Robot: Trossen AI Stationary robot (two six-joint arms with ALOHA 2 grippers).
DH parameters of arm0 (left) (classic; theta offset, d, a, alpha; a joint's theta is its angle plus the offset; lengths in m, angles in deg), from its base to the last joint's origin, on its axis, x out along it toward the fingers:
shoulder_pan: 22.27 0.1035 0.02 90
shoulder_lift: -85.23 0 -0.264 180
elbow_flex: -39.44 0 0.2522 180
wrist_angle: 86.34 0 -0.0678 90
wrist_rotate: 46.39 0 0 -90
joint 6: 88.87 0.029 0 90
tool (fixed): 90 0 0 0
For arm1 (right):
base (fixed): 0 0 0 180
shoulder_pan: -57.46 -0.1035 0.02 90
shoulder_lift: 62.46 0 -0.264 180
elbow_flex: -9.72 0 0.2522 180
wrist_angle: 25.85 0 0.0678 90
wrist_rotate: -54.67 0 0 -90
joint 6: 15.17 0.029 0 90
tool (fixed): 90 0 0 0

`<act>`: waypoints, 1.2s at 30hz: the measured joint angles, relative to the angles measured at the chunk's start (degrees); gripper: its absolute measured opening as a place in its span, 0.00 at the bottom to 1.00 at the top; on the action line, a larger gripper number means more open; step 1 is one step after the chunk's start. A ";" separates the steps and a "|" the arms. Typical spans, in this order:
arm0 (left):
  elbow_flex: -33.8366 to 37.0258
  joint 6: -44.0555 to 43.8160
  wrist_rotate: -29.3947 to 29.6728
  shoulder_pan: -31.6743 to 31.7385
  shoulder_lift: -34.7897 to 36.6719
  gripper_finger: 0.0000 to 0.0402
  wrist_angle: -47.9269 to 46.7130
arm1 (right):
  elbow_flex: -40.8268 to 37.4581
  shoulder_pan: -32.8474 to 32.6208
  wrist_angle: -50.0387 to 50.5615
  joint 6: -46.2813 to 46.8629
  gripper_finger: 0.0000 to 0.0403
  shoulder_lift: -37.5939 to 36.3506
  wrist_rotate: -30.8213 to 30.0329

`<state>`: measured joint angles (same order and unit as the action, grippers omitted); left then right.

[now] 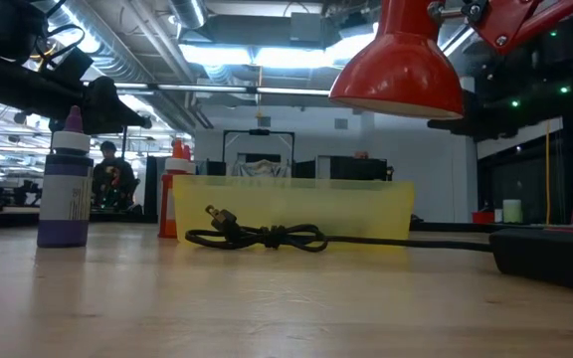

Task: Pick & Place food coloring
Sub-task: Put the large blue food coloring bottle into the yellow container

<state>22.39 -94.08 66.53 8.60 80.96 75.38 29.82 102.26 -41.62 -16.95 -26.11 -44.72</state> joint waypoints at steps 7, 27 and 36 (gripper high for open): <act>-0.02 -0.01 0.00 0.00 0.00 0.91 0.01 | -4.48 0.04 0.28 4.50 0.99 -5.21 1.62; -0.01 0.00 -0.02 0.00 0.00 0.91 0.01 | -5.98 -6.69 27.16 7.53 0.99 -17.50 2.03; 0.00 -0.01 -0.02 0.00 0.00 0.90 -0.02 | -5.98 -8.75 27.15 7.45 0.99 -21.11 2.03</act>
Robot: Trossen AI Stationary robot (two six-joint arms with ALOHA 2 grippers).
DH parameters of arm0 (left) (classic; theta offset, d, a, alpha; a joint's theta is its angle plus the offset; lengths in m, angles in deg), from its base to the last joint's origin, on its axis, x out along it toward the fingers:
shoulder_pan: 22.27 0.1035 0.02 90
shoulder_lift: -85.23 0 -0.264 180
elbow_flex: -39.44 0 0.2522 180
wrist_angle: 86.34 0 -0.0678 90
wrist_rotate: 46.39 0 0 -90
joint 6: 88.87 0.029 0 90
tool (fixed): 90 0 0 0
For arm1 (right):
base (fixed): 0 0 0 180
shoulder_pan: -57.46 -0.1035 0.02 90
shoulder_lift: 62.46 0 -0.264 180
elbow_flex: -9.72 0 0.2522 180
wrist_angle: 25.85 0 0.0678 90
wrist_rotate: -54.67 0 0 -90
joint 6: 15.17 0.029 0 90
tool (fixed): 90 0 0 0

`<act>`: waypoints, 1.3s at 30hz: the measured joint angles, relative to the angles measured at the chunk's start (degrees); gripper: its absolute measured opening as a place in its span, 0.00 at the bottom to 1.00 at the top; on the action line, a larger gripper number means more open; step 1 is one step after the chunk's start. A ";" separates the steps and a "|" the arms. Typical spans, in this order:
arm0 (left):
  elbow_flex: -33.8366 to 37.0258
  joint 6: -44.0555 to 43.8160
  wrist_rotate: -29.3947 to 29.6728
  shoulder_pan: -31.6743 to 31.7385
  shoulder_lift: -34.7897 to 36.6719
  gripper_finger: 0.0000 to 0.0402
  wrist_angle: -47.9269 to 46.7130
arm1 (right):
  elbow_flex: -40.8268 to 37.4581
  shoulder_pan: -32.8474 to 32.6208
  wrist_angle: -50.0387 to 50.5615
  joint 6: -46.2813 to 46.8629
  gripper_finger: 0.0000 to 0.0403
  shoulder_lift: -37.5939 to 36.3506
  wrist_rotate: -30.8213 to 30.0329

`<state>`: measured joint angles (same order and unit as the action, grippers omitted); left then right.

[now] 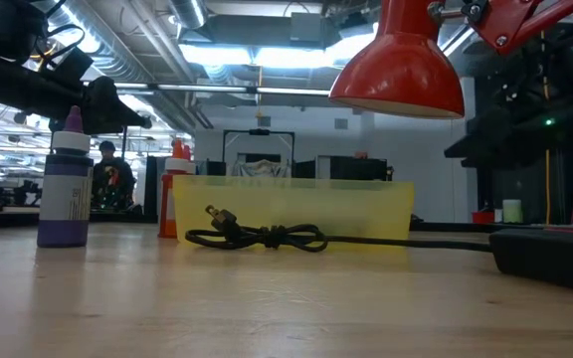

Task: Pick & Place food coloring
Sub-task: Put the large blue food coloring bottle into the yellow container

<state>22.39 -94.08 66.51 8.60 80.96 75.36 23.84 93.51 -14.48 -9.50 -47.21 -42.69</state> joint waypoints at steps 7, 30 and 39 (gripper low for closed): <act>0.00 0.02 0.00 0.00 0.00 0.91 0.02 | 0.01 0.00 -0.03 -0.07 0.99 -4.57 0.00; 0.00 0.00 0.00 0.00 0.00 0.91 0.00 | 0.02 0.02 -0.23 -0.11 0.99 -15.15 -0.44; 0.00 0.00 0.00 0.00 0.00 0.91 0.00 | 0.02 0.02 -0.23 -0.11 0.99 -15.15 -0.50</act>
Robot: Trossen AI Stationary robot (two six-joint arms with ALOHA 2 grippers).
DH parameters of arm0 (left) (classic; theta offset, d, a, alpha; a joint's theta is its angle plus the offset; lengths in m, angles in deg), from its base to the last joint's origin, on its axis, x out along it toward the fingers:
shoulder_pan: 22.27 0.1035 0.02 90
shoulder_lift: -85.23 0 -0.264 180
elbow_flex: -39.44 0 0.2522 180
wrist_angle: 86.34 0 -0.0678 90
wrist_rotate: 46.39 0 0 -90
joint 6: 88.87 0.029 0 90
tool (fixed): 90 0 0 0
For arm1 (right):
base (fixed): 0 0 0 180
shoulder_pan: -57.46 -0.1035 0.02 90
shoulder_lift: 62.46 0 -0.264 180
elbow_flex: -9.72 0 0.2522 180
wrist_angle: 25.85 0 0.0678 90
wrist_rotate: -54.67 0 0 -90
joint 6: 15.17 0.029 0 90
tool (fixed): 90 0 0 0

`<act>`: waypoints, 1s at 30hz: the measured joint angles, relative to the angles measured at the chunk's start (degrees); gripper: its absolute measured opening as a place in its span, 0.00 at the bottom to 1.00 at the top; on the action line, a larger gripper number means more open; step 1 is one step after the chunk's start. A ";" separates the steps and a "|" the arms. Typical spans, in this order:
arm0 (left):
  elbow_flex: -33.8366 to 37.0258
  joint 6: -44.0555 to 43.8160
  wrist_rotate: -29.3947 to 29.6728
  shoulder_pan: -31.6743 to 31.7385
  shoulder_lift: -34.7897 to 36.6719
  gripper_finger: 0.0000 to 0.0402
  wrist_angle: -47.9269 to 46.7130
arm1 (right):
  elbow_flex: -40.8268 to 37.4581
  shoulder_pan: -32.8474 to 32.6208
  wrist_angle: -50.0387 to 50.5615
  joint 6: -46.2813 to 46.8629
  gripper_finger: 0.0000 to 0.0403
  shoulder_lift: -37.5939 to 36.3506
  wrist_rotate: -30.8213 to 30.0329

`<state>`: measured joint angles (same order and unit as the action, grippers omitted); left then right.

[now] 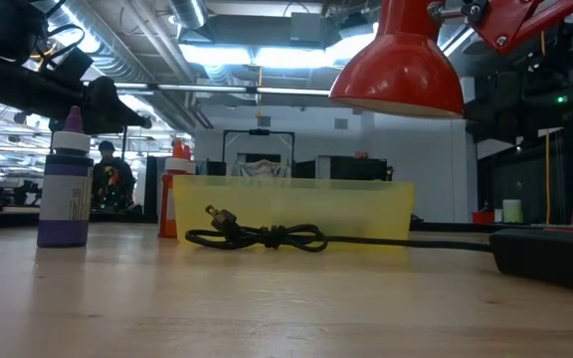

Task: Pick & Place food coloring
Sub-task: Put the large blue food coloring bottle into the yellow container

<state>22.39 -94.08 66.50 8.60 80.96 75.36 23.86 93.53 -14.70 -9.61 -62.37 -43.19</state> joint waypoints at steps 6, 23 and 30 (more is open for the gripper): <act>0.00 0.00 0.00 -0.01 0.00 0.90 0.00 | 0.00 0.00 0.02 0.00 0.99 0.00 0.00; -0.02 -13.03 -0.10 0.01 0.00 0.91 0.02 | 0.00 0.00 0.03 0.00 0.99 0.00 -0.02; -2.82 -18.78 -0.46 -0.02 -0.02 0.91 0.74 | 0.00 0.00 0.04 0.00 0.99 0.00 -0.02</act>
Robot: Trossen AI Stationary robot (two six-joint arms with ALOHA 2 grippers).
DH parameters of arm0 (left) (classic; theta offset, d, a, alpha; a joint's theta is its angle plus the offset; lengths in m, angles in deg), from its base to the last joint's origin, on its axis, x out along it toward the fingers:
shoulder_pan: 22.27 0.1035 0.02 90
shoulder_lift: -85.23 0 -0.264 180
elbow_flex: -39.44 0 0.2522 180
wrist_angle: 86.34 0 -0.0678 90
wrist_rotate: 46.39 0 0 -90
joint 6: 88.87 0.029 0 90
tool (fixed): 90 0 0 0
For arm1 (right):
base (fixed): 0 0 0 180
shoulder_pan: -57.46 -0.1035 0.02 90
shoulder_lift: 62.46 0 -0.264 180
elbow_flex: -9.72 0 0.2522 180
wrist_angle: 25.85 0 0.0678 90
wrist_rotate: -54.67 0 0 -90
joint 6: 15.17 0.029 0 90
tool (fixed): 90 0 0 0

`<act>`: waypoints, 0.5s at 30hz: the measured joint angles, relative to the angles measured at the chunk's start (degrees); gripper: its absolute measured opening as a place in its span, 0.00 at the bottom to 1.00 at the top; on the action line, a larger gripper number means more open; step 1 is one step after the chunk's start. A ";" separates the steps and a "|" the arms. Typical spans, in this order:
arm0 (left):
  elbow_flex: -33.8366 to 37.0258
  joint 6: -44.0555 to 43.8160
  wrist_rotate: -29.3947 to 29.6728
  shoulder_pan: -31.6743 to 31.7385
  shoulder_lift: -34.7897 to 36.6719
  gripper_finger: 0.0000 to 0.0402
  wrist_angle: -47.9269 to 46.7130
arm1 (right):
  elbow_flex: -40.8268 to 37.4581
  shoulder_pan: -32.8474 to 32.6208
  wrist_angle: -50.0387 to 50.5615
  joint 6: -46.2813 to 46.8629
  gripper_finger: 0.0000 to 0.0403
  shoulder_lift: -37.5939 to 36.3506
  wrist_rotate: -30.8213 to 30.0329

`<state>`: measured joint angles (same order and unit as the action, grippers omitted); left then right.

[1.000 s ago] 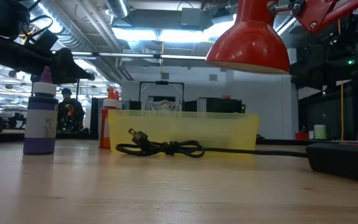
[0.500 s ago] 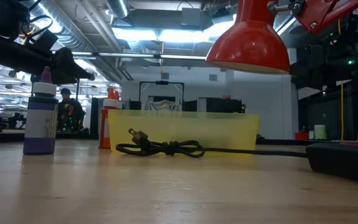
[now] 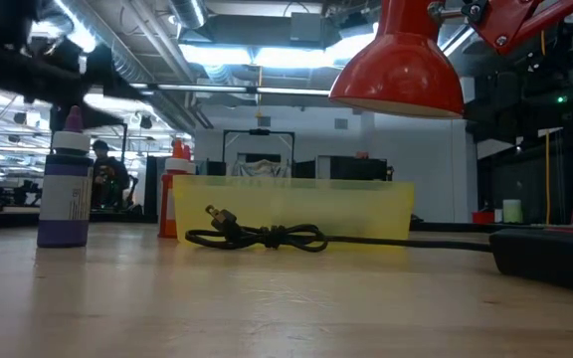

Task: Pick & Place food coloring
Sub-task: Put the large blue food coloring bottle into the yellow container

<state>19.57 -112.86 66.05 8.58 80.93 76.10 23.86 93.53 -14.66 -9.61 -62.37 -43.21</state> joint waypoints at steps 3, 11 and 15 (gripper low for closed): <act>-3.58 2.50 -0.47 -0.35 -0.05 0.91 -2.53 | 0.00 0.00 0.00 0.00 0.99 0.00 0.00; -20.35 6.50 6.06 -3.83 -8.16 0.91 -18.07 | 0.00 0.00 0.00 0.00 0.99 0.00 -0.02; -29.86 0.89 10.31 -5.48 -17.34 0.91 -27.20 | 0.00 0.00 0.00 0.00 0.99 0.00 -0.02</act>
<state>-10.29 -111.97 76.36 3.11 63.60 48.90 23.86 93.53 -14.66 -9.61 -62.37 -43.23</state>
